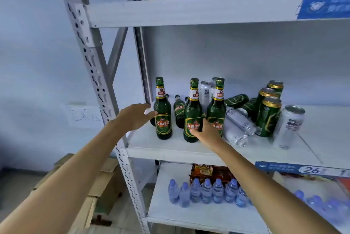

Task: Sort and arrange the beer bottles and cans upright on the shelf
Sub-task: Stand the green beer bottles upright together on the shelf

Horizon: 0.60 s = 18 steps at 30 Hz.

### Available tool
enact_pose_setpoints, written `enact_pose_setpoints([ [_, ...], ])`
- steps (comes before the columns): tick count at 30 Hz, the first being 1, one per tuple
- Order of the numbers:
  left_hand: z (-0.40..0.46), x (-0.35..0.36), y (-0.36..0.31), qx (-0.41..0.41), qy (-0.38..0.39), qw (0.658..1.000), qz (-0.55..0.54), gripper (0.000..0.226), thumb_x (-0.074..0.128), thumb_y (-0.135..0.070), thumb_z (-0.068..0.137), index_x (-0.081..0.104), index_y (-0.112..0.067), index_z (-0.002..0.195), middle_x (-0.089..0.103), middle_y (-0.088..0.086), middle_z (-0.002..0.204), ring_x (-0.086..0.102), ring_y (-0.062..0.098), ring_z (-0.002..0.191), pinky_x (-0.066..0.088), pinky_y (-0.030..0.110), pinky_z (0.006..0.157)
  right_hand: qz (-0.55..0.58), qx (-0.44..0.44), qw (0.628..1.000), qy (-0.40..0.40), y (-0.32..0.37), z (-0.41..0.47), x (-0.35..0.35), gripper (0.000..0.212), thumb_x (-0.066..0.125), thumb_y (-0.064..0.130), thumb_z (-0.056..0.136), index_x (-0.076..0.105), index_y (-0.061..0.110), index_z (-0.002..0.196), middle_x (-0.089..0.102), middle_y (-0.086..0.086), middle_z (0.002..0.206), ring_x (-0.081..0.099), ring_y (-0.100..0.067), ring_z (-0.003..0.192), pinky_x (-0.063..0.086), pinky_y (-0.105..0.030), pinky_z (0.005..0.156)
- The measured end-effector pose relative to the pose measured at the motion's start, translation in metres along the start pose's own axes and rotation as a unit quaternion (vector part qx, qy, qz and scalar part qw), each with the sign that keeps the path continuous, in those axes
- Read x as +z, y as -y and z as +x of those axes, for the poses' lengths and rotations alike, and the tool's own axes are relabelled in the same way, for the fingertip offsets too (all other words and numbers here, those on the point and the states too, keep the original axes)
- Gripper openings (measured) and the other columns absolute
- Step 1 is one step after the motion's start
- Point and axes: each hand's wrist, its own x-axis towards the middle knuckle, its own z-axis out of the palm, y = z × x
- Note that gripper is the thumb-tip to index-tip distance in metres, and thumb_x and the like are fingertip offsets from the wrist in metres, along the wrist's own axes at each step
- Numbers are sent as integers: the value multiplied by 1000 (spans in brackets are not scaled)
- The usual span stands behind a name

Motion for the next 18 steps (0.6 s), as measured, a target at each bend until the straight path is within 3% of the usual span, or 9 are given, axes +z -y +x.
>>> enact_pose_setpoints([
  [4,40,-4,6,-35,15,992,-118,71,39,-58,94,23,-16,150,46,10,146,46,32,131,36,42,106,47,53,996,-56,10,10,25,83,71,31,81,26,3,145,48,-15,136,52,-30,121,45,-36,96],
  [9,84,3,5,-37,21,959,-279,83,51,-58,89,16,-17,152,48,9,144,46,29,130,36,38,103,75,84,978,-176,14,22,46,92,79,26,74,26,4,146,47,-17,133,48,-30,123,43,-37,100],
  [11,95,7,1,-31,23,939,-341,81,55,-55,88,21,-17,151,53,6,138,51,24,121,37,34,96,60,91,972,-208,15,28,49,92,79,29,74,27,4,146,46,-18,130,45,-31,123,41,-36,101],
  [14,103,14,-3,-7,6,920,-393,54,57,-45,91,44,-17,135,59,1,115,56,18,103,39,27,84,38,103,965,-240,19,34,56,91,80,32,72,32,1,142,44,-19,130,43,-33,123,40,-36,100],
  [16,108,19,-4,10,-15,919,-394,34,57,-42,92,55,-18,115,61,-4,97,60,16,94,42,22,74,43,105,959,-260,21,36,61,86,83,34,68,41,-2,134,47,-19,128,45,-33,120,43,-37,97],
  [18,109,22,-4,24,-34,925,-379,29,59,-43,90,58,-18,105,60,-8,87,59,9,81,42,19,65,74,104,954,-271,19,37,64,82,84,33,64,45,0,127,50,-16,125,49,-30,117,46,-36,94],
])
